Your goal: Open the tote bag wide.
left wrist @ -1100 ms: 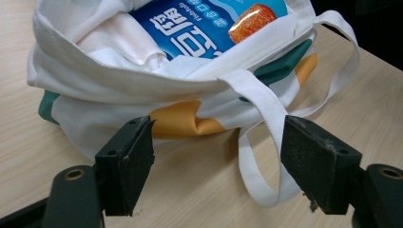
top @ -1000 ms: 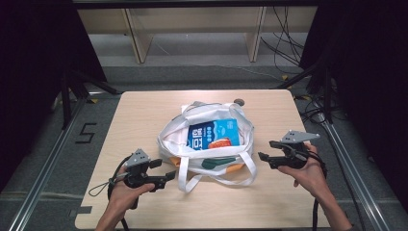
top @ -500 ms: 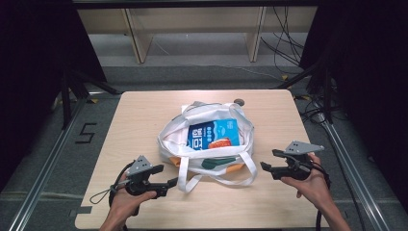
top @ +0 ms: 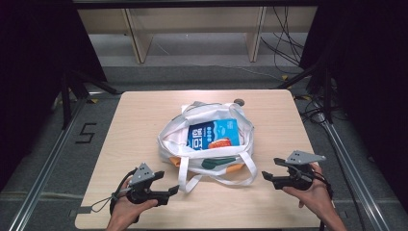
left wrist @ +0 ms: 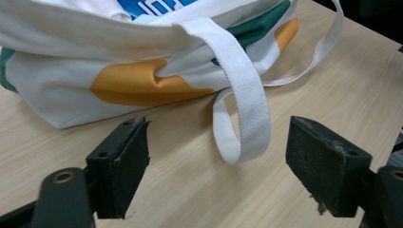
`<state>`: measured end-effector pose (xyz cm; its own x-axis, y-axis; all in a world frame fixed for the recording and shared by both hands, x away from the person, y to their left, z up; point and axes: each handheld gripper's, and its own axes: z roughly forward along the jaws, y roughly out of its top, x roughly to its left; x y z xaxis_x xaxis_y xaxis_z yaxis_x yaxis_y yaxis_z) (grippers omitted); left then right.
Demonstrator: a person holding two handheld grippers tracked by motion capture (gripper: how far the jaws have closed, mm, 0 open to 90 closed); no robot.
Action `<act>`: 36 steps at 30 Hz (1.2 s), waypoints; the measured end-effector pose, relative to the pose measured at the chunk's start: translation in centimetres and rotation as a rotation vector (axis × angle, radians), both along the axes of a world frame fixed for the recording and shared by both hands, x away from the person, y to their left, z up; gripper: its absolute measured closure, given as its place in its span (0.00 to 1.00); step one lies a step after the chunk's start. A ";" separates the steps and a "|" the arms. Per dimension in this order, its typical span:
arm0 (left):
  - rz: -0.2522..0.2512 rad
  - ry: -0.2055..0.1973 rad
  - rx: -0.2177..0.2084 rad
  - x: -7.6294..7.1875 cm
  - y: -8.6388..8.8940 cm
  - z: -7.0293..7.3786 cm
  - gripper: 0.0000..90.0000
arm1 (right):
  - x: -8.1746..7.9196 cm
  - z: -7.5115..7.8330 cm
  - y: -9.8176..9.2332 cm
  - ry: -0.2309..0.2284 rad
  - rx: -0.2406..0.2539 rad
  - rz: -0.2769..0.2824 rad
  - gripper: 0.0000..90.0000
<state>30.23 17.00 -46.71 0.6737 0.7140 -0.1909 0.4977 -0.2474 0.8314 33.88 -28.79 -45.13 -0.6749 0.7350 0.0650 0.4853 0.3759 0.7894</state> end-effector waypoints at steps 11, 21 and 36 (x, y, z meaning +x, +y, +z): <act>0.003 -0.003 0.021 -1.0 -0.3 -1.6 0.17 | -1.7 -1.6 -0.6 -0.003 0.003 0.026 0.29; -0.008 -0.017 0.057 -2.1 -1.2 -2.4 0.17 | -3.7 -2.4 -0.8 0.032 0.024 0.005 0.29; 0.009 -0.005 0.087 -2.2 -1.1 -2.8 0.17 | -4.7 -3.4 -1.1 0.040 0.000 0.031 0.30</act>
